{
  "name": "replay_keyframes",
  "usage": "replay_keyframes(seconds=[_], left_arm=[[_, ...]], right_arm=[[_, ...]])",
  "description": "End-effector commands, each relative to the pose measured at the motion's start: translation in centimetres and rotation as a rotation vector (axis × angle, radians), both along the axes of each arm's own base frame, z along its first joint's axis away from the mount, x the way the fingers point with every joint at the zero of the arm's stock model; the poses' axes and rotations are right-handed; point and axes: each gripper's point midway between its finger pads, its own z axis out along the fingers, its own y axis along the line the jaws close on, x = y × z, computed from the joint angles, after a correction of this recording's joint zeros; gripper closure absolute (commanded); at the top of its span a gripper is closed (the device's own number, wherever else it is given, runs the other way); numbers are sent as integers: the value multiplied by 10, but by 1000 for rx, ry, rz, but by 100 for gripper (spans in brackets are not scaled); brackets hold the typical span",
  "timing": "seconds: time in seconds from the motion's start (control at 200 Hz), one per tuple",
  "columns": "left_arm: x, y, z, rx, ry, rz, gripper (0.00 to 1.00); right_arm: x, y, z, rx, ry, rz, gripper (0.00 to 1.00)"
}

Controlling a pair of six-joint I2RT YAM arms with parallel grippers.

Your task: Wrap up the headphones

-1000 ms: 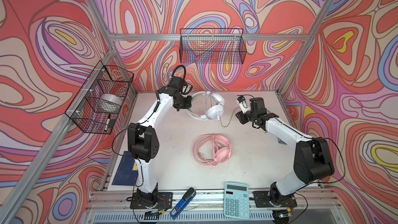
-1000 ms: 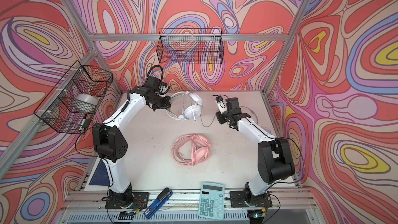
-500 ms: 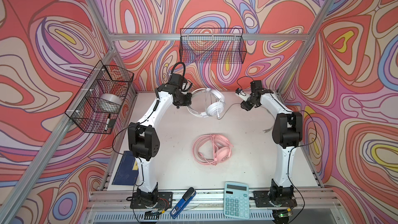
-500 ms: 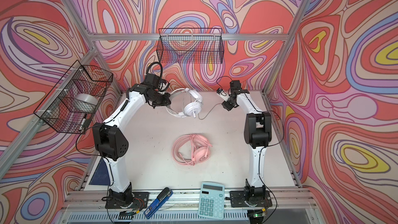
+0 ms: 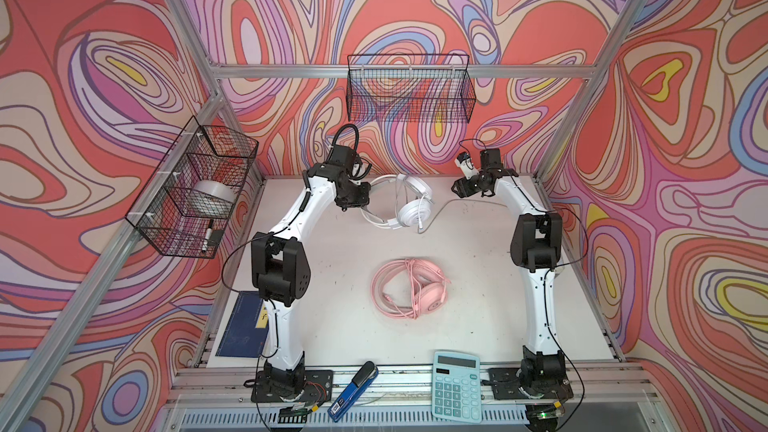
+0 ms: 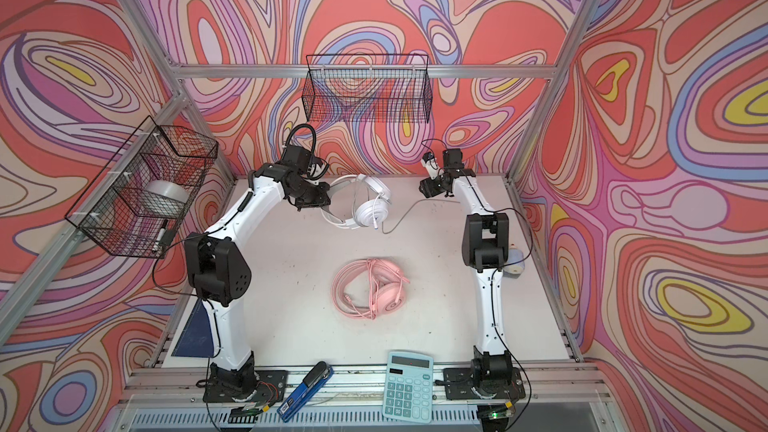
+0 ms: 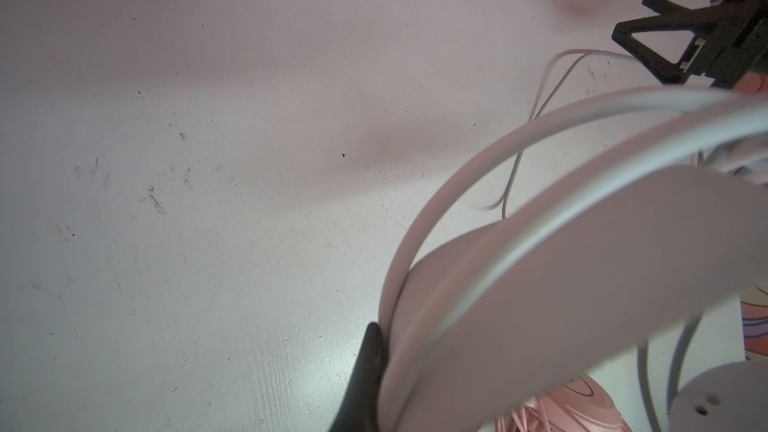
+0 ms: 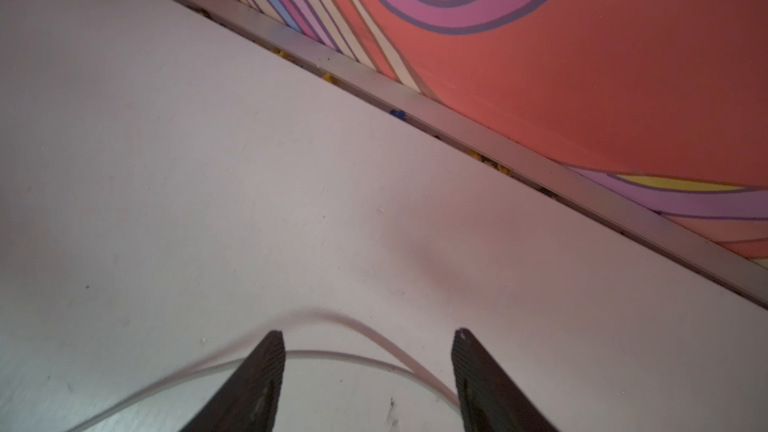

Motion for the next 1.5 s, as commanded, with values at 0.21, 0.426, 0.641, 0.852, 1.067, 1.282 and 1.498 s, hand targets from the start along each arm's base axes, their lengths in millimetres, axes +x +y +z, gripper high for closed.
replay_keyframes(seconds=[0.21, 0.426, 0.641, 0.852, 1.067, 1.282, 1.498], left_arm=[[-4, -3, -1, -35, 20, -2, 100], [-4, -4, -3, -44, 26, 3, 100], [-4, -3, -3, -42, 26, 6, 100], [-4, -3, -4, -40, 30, 3, 100], [-5, -3, -7, -35, 35, 2, 100], [-8, -2, -5, -37, 34, 1, 100], [-9, -3, -7, -45, 42, 2, 100]], right_arm=[[-3, -10, -60, 86, 198, -208, 42], [-44, -18, -79, 29, 339, -231, 53], [-104, -22, -79, -13, 490, -224, 65], [-140, -16, -47, -12, 462, -139, 65], [-144, -25, -12, -152, 300, 18, 53], [-135, -18, 21, -314, 84, 337, 40], [-110, -19, 16, -450, -13, 525, 36]])
